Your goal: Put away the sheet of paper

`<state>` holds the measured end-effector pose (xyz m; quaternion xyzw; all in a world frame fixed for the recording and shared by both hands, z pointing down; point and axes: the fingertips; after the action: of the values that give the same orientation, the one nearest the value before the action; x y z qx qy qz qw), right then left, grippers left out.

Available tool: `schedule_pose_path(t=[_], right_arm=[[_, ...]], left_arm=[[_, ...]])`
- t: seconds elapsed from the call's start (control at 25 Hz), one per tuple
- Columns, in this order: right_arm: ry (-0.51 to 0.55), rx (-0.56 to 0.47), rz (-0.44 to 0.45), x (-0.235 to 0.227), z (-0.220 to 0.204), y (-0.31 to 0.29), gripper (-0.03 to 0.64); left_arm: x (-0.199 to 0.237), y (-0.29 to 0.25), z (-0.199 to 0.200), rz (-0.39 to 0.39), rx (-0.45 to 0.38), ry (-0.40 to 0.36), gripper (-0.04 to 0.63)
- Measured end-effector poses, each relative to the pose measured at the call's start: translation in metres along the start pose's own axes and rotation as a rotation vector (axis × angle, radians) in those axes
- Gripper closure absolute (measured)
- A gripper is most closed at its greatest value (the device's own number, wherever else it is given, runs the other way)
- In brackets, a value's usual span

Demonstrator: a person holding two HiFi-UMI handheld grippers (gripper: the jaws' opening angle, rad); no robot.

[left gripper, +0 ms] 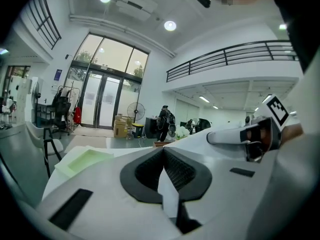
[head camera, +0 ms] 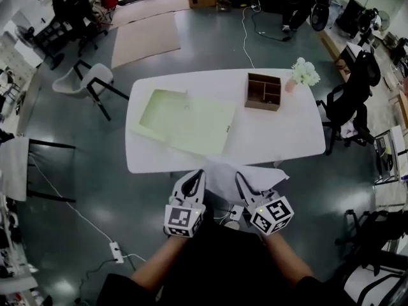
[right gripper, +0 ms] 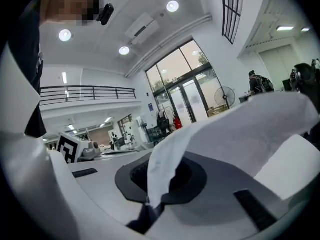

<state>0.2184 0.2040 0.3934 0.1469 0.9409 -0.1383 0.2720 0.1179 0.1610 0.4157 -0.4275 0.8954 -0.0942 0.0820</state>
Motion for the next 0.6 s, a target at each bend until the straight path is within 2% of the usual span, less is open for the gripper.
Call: schedule_pose_path(t=[0.36, 0.6], right_arm=[[-0.016, 0.088, 0.054, 0.003, 0.007, -0.111, 0.618], [-0.041, 0.142, 0.037, -0.011, 0.005, -0.173, 0.618]], left_arm=[[0.099, -0.032, -0.011, 0.062, 0.026, 0.024, 0.592], [0.146, -0.062, -0.031, 0.046, 0.063, 0.054, 0.592]])
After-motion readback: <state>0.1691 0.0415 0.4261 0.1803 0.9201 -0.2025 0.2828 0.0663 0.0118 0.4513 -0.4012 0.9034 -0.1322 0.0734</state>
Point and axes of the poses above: the fingertips, and each gripper's own axes: y backward along the fingers, x to its left, z out of its top, and after that the axes turned 14 degrees about -y, right-handed
